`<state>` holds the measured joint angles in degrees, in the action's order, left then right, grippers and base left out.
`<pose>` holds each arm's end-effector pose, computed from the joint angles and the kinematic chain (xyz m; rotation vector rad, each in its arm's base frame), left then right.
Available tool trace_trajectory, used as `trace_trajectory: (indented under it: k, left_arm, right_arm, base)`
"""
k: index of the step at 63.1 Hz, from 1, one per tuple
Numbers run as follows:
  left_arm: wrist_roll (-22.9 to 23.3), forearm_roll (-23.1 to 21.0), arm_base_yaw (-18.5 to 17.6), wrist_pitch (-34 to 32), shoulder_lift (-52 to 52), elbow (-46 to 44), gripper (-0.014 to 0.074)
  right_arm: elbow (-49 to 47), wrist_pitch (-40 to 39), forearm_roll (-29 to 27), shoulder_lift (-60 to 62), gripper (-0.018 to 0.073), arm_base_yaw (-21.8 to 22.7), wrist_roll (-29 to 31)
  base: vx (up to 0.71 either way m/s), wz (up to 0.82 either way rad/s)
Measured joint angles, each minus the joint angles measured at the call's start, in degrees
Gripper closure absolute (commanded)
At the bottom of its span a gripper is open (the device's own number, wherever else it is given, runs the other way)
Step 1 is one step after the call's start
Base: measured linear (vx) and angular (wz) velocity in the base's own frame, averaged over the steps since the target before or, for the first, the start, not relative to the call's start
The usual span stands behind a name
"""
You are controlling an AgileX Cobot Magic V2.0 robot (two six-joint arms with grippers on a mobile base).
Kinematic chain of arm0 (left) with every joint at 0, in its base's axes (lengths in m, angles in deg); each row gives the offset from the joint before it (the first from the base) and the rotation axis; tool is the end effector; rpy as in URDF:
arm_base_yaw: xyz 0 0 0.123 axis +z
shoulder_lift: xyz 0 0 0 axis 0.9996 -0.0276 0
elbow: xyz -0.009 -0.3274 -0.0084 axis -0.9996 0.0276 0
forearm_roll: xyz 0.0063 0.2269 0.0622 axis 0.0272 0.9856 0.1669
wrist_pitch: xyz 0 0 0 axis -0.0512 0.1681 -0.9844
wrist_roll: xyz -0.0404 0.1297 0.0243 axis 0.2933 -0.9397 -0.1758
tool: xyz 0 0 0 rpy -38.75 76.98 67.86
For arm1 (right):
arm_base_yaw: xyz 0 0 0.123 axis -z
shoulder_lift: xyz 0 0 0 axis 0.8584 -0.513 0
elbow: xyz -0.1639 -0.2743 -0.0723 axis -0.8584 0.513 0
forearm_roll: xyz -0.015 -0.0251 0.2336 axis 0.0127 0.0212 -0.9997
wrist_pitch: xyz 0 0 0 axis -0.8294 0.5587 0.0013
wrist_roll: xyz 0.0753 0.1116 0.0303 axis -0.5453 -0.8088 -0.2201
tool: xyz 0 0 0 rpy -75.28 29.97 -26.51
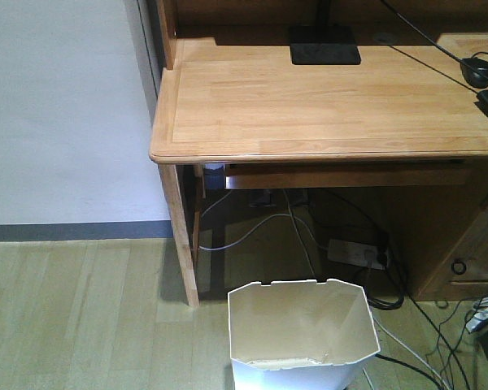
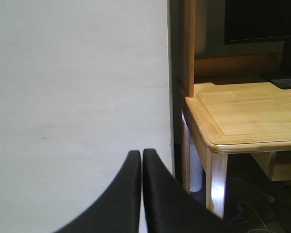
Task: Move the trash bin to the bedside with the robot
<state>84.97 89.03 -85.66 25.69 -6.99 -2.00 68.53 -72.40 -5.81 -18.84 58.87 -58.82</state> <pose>0.0432 0.0026 0.1908 -0.0555 1.6124 0.0287 0.0441 0.0008 0.1922 0.0237 1.6099 0.0379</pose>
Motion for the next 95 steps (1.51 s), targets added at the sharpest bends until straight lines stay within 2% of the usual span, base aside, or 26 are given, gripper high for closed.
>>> trace_trajectory:
  k: [80, 95]
  left_arm:
    - [0.0, 0.0, 0.0, 0.0, 0.0, 0.0, 0.0603]
    - [0.0, 0.0, 0.0, 0.0, 0.0, 0.0, 0.0603]
  right_arm:
    - [0.0, -0.17, 0.0, 0.0, 0.0568, 0.0, 0.0]
    - [0.0, -9.48, 0.7, 0.0, 0.0568, 0.0, 0.0]
  base:
    - [0.0, 0.0]
    - [0.0, 0.0]
